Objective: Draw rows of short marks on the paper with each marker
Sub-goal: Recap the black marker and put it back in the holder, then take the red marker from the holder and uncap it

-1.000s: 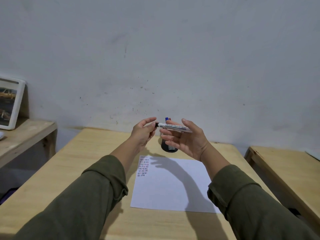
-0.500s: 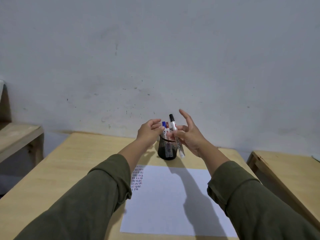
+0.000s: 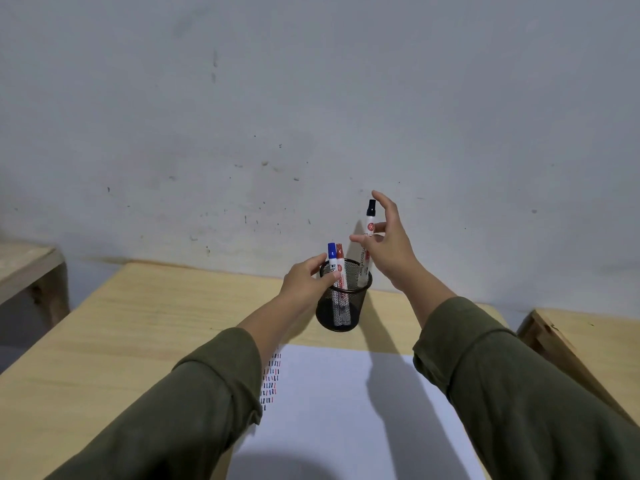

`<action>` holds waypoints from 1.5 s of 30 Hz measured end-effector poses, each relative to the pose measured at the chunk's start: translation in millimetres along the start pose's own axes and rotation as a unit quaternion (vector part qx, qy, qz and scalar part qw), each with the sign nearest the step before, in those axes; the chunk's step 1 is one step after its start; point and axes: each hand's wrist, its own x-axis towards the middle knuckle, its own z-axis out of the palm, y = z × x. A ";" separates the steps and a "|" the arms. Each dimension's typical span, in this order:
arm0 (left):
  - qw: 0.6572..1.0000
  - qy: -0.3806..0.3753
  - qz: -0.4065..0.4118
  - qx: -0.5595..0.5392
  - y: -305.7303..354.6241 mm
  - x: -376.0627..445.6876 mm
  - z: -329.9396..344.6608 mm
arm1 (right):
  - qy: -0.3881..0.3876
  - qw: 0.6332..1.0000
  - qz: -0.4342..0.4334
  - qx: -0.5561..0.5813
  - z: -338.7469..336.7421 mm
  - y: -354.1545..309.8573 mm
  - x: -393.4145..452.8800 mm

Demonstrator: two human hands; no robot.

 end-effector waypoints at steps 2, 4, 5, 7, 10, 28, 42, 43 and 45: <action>0.999 -0.004 -0.001 -0.034 -1.5 -0.7 1.1 | -0.007 1.000 0.005 -0.006 4.3 6.2 1.2; 0.998 -0.007 -0.002 -0.066 -2.1 -1.6 1.8 | -0.014 1.000 0.011 -0.017 7.4 11.7 1.4; 0.997 -0.007 -0.003 -0.080 -1.8 -2.6 2.1 | -0.017 0.999 0.008 -0.033 8.8 14.2 0.7; 0.995 -0.005 -0.004 -0.103 -1.2 -4.1 3.3 | -0.023 0.997 -0.005 -0.079 11.1 18.4 -1.0; 0.993 -0.002 -0.006 -0.122 -0.8 -5.1 5.0 | -0.046 0.991 0.004 -0.123 13.1 23.0 -2.9; 0.989 0.001 -0.025 -0.146 -1.6 -5.7 4.4 | -0.077 0.956 -0.042 -0.280 16.9 31.5 -5.0; 0.990 0.016 -0.024 -0.135 -4.8 -4.4 5.7 | -0.007 0.996 -0.003 -0.087 13.9 19.7 -34.1; 0.994 0.025 -0.019 -0.101 -3.9 -3.5 4.5 | 0.005 0.998 -0.003 -0.069 11.7 15.5 -32.7; 0.998 0.061 -0.006 -0.034 2.6 -2.7 0.1 | 0.029 0.999 -0.014 -0.033 5.9 4.5 -29.4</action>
